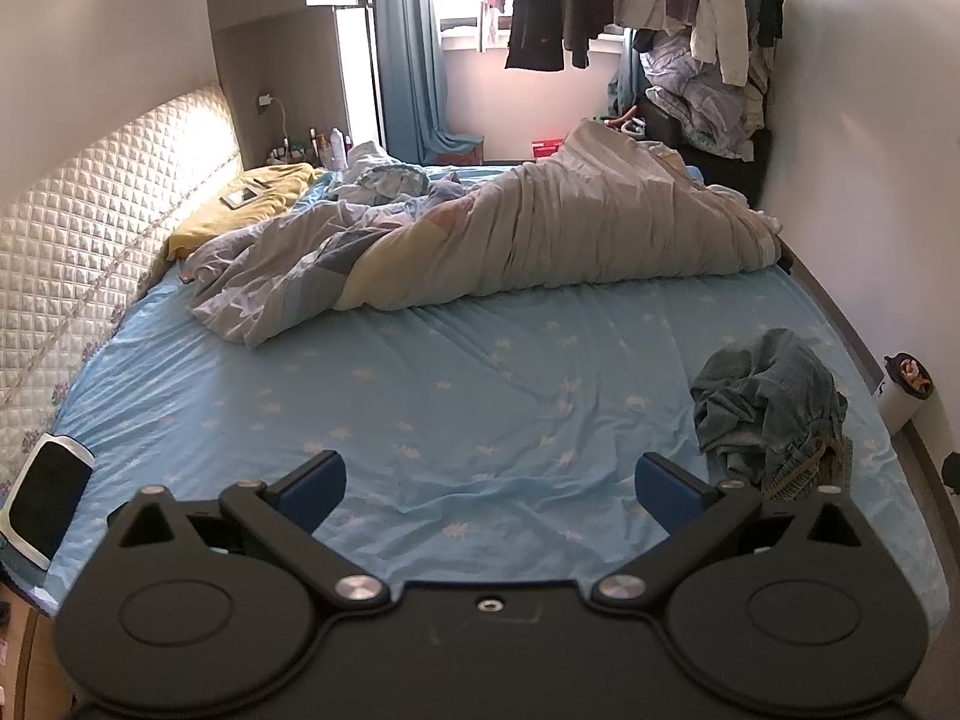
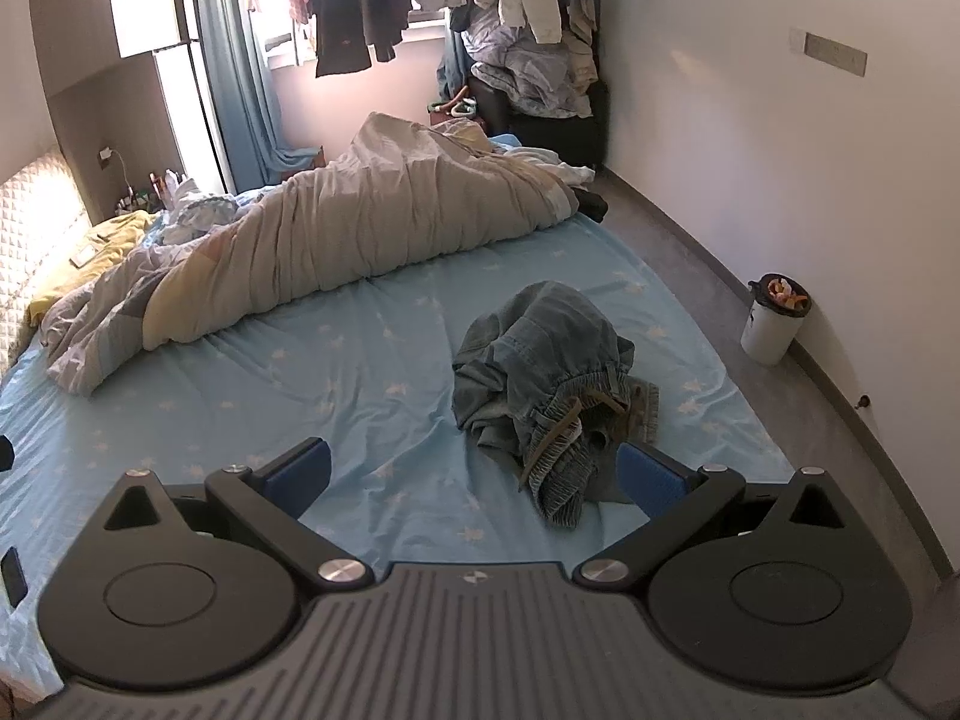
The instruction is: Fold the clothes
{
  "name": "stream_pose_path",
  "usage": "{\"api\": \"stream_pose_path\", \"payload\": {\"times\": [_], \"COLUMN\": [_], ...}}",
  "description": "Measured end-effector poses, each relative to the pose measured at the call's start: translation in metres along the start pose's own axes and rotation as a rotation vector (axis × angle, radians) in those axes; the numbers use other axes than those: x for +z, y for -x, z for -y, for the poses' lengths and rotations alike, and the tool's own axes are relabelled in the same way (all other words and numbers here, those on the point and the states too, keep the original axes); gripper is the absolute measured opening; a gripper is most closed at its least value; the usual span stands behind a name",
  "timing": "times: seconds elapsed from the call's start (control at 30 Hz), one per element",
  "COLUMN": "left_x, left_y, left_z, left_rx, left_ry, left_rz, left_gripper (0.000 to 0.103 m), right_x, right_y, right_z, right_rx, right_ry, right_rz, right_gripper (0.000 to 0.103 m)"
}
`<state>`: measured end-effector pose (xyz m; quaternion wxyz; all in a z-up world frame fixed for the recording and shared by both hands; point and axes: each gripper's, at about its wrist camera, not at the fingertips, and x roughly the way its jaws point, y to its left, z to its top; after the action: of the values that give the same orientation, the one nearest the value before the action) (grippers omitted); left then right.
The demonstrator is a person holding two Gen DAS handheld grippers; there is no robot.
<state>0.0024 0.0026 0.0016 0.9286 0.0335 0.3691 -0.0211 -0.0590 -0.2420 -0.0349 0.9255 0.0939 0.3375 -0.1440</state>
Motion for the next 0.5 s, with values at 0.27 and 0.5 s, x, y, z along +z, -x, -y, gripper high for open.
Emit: {"api": "stream_pose_path", "payload": {"times": [0.27, 0.5], "left_x": [-0.0024, -0.0053], "left_y": [-0.0018, -0.0023], "left_z": [-0.0012, -0.0025], "left_rx": [-0.003, -0.005], "left_ry": [0.000, 0.009], "left_rz": [-0.003, 0.007], "left_gripper": [0.103, 0.103], "right_x": [-0.0025, -0.0064], "right_y": [0.0031, 0.0017], "right_z": [-0.0019, -0.0025], "right_rx": [0.005, 0.019], "right_ry": [0.027, 0.029], "right_rz": [0.030, 0.041], "right_gripper": [0.103, 0.103]}}
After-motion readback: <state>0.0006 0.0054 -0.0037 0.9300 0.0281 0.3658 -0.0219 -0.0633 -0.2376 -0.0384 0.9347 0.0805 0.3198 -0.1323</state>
